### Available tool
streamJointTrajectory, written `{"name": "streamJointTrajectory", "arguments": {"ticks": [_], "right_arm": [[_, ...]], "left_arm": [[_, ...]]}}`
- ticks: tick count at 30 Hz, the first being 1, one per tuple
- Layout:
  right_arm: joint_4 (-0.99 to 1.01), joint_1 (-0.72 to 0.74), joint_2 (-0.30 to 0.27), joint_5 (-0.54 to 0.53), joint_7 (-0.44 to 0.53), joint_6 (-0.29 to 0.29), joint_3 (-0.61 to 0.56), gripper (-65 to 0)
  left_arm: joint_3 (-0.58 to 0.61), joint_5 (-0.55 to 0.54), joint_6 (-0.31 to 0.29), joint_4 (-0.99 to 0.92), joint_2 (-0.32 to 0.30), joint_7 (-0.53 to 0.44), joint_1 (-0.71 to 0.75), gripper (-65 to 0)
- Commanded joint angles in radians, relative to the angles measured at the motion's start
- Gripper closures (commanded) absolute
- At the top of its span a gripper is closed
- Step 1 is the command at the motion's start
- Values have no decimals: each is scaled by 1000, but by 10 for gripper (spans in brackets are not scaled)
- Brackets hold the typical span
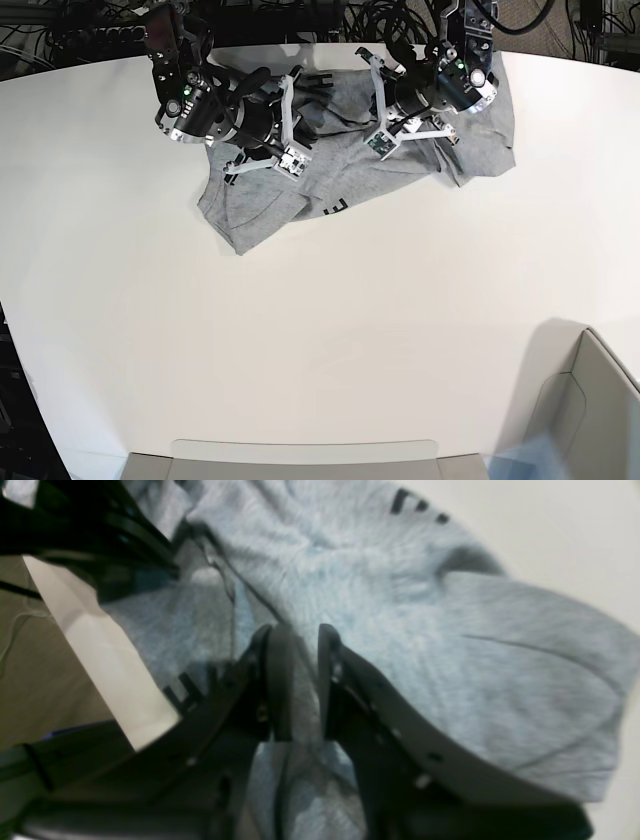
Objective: Fold the T-shirt properly
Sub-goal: 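Lower the right gripper and grasp the shirt beside the left gripper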
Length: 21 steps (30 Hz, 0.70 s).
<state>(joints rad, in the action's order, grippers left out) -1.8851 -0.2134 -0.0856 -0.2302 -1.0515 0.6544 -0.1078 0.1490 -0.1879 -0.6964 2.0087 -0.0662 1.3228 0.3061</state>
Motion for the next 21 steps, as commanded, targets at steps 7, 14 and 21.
{"name": "streamJointTrajectory", "arguments": {"ticks": [7,14,21], "right_arm": [[65,21,-1,-4,17,12,9,-42],[146,22,-1,-4,17,11,9,-95],[261,75,20,-2,17,11,9,-95]], "left_arm": [[1,-14,-2,11,-40,-15,-6,0],[-1,-15,-2,11,-36,-15,-6,-174],[1,-15,-2,11,-44,-18,-8,-199]]}}
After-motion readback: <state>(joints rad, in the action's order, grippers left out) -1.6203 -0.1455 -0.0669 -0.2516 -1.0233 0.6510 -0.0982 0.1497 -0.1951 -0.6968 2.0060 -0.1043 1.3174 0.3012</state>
